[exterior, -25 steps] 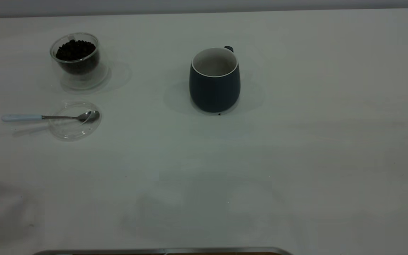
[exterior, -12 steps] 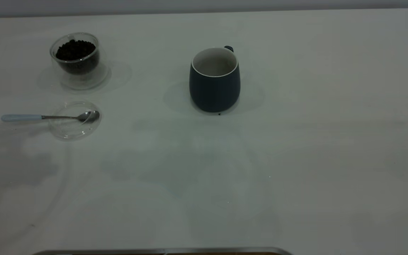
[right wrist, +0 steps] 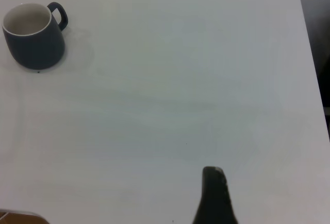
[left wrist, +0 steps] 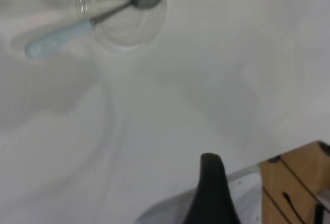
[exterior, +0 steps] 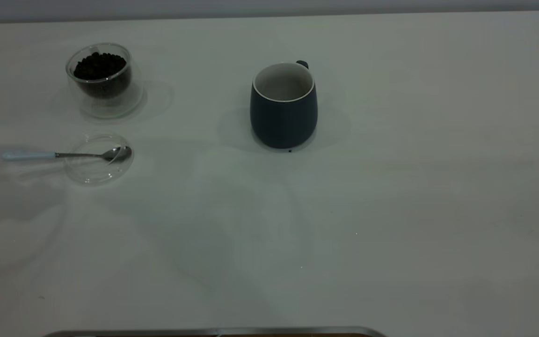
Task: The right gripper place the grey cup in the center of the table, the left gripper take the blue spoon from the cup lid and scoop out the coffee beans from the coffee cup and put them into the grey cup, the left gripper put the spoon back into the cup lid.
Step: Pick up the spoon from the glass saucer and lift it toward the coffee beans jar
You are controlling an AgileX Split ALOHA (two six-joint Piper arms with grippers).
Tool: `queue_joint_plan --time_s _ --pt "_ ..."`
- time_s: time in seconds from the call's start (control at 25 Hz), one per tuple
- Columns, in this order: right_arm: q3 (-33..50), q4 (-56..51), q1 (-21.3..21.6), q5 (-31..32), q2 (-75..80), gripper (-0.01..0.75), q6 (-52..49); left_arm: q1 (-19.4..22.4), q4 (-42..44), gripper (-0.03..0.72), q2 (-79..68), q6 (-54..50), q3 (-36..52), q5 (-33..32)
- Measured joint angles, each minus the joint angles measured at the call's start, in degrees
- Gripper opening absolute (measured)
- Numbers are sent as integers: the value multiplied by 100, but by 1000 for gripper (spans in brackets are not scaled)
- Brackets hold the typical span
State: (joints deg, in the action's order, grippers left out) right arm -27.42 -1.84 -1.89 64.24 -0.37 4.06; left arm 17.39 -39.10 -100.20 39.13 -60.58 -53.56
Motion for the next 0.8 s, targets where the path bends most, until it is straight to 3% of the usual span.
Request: queue_joint_plan --time_s 0.24,0.44,0.8 --pt "0 0 0 0 0 592 0 611 -431 649 -1011 1360 -57 47" --pt "0 0 0 0 0 592 0 875 -698 649 -1904 2060 -159 71" --pt "0 0 0 0 0 592 0 1320 -906 648 -2608 2450 -639 98"
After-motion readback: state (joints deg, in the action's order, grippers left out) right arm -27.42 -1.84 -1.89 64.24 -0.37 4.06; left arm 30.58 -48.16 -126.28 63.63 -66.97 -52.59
